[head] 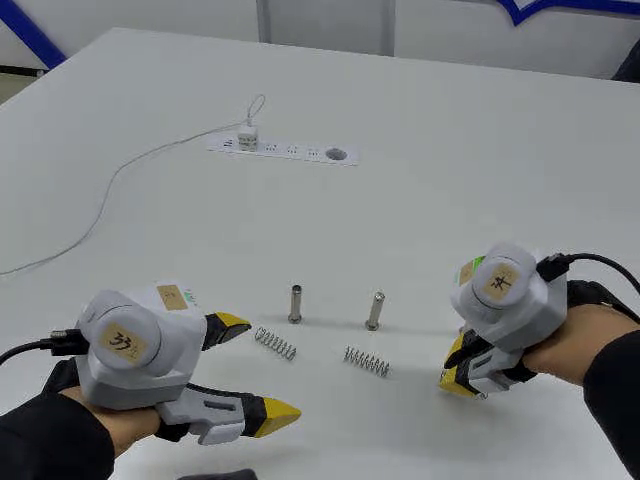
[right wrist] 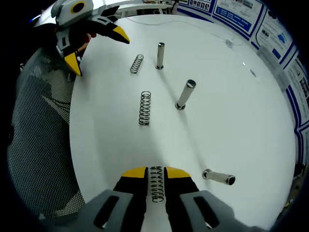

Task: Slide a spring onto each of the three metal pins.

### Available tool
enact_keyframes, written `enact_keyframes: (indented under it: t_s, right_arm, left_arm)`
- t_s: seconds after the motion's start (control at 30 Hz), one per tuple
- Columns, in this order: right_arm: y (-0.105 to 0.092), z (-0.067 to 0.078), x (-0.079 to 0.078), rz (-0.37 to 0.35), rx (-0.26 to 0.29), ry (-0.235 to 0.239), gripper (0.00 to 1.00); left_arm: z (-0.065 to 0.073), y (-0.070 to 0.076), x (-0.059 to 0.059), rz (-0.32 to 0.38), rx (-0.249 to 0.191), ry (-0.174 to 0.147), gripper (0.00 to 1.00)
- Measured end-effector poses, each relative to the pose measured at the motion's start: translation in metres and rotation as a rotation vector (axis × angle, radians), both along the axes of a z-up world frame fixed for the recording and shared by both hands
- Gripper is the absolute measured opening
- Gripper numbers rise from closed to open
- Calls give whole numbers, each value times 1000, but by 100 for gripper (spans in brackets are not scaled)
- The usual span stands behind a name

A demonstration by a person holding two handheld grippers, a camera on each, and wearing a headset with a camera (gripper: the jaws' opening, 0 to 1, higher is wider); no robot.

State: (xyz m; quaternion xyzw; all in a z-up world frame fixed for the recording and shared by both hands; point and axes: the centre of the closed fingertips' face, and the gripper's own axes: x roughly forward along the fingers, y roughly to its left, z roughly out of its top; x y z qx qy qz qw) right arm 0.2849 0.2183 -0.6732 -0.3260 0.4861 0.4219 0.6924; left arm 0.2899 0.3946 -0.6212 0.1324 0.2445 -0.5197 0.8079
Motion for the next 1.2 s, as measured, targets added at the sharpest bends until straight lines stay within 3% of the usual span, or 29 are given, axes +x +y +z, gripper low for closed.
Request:
enact_keyframes:
  t_s: [0.23,0.5,1.1,1.2]
  right_arm:
    - [0,-6,-1,50,-45,30,13]
    - [1,-1,-1,35,-15,23,12]
    - [-8,34,8,-203,243,-126,12]
    - [-8,39,11,-258,307,-150,12]
  left_arm:
    - [3,0,1,3,-13,-4,70]
    - [3,-2,0,-5,-19,-4,70]
    - [0,-4,-3,-22,-1,3,70]
    - [-1,-4,-3,-22,2,4,70]
